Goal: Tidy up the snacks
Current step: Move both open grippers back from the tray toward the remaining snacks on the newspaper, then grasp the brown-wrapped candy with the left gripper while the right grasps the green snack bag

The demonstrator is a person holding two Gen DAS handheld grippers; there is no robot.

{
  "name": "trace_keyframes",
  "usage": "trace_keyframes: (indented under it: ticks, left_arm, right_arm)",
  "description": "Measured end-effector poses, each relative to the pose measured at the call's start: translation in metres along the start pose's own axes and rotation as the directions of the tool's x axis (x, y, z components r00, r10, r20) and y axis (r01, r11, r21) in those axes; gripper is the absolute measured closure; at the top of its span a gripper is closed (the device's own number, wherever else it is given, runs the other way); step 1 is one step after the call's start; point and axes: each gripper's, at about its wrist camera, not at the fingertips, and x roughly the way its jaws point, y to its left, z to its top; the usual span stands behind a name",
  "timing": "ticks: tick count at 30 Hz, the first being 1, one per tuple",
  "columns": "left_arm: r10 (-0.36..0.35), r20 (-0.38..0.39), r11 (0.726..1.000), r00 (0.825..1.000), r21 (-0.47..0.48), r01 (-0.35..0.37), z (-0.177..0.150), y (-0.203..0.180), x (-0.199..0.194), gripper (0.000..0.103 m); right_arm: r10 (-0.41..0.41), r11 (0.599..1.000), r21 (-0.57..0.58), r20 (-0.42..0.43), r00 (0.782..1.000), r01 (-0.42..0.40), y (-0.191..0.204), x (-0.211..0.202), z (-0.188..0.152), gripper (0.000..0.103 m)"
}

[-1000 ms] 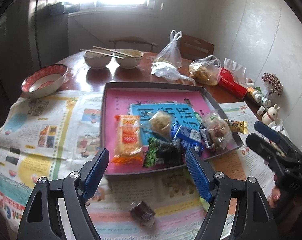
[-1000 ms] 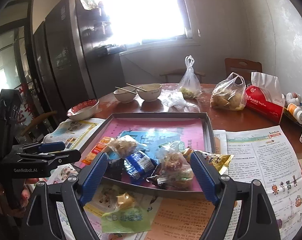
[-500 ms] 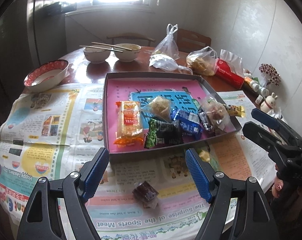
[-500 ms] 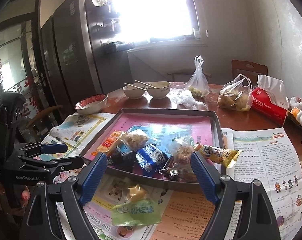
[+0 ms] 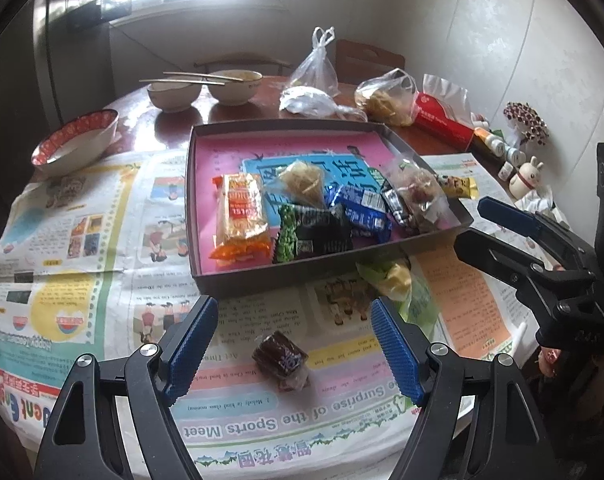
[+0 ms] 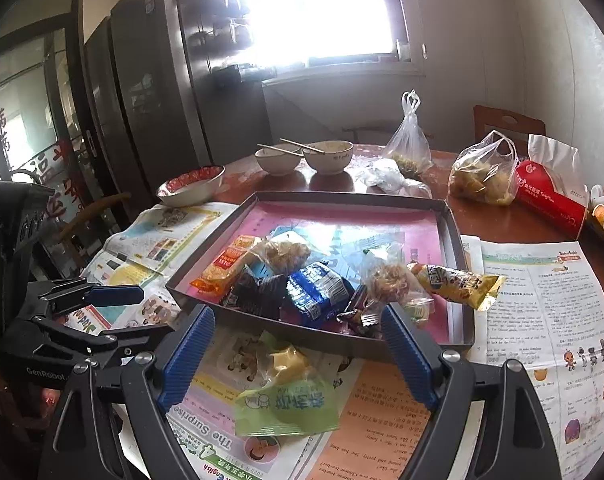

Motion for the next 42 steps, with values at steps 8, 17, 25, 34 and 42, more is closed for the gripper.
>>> trace_keyframes:
  ticks: [8,17,25,34,42]
  left_arm:
    - [-0.007,-0.036,1.0,0.999,0.004,0.008,-0.012,0.009,0.007,0.023]
    - [-0.013,-0.061,0.999,0.998,0.048,0.016,-0.022,0.009,0.015,0.023]
    - [-0.032,-0.096,0.999,0.995,0.026,0.034,-0.026,0.015,0.032,0.023]
    - [-0.058,-0.099,0.998,0.993,0.022,0.061,-0.025,0.016,0.041,0.032]
    - [-0.055,-0.093,0.998,0.994,0.035,0.058,-0.024,0.013,0.046,0.052]
  right_arm:
    - [-0.004,1.0,-0.007,-0.045,0.999,0.004,0.003,0.011,-0.007,0.018]
    - [-0.007,1.0,-0.02,-0.075,0.997,0.005,0.006,0.018,-0.011,0.018]
    - [-0.019,0.998,-0.057,-0.16,0.987,0.01,0.011,0.044,-0.025,0.018]
    - [-0.063,0.994,-0.102,-0.219,0.974,0.041,0.014,0.072,-0.035,0.018]
    - [-0.101,0.987,-0.144,-0.225,0.969,0.069,0.019,0.078,-0.04,0.041]
